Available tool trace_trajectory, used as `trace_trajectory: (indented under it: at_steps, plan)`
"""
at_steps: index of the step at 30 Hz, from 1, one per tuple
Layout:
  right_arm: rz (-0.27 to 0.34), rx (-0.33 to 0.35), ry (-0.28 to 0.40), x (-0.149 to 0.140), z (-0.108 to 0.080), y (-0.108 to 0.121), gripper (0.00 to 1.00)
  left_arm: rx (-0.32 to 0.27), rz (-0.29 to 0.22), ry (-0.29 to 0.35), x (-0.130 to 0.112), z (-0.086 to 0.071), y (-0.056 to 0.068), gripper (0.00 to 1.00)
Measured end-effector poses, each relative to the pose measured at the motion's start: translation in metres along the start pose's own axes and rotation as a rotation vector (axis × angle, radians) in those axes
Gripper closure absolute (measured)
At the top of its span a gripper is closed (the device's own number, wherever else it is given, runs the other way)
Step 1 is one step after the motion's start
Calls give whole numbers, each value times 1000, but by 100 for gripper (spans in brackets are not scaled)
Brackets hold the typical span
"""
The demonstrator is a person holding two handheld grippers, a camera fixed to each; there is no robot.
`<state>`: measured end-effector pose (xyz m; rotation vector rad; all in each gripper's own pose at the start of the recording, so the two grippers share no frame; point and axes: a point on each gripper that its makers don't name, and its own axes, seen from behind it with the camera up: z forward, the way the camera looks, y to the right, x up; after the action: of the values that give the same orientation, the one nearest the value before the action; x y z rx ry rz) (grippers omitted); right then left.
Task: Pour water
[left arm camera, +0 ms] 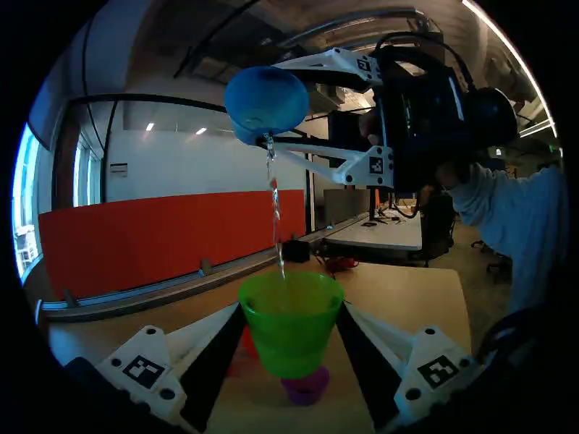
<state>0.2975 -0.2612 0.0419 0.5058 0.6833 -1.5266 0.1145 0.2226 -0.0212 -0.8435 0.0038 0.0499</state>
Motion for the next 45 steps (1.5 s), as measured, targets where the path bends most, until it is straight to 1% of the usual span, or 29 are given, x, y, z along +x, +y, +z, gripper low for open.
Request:
trace_trajectory:
  at_steps: [9,15,21,24,26,30,32,35,45]
  plan:
    - [-68,-3,5,9,1,-2,10,1,-2,-1,-2,1,-1,15]
    - [-102,-11,9,15,1,0,10,2,-6,1,-2,1,-2,15]
    - [-108,-12,13,18,1,0,10,3,-6,5,0,1,-2,15]
    - [-97,-12,14,17,1,-1,10,3,-7,6,0,1,-2,15]
    - [-77,-13,14,16,0,-2,10,4,-6,6,0,1,-3,15]
    - [-13,-11,11,11,-2,-2,10,10,-2,8,1,1,-4,15]
    - [31,-10,9,8,-3,-2,10,11,-1,10,3,0,-4,15]
    - [115,-10,8,5,-5,-1,10,13,1,14,5,-1,-3,15]
    - [471,-2,25,3,-18,-3,10,21,12,19,8,-1,-6,15]
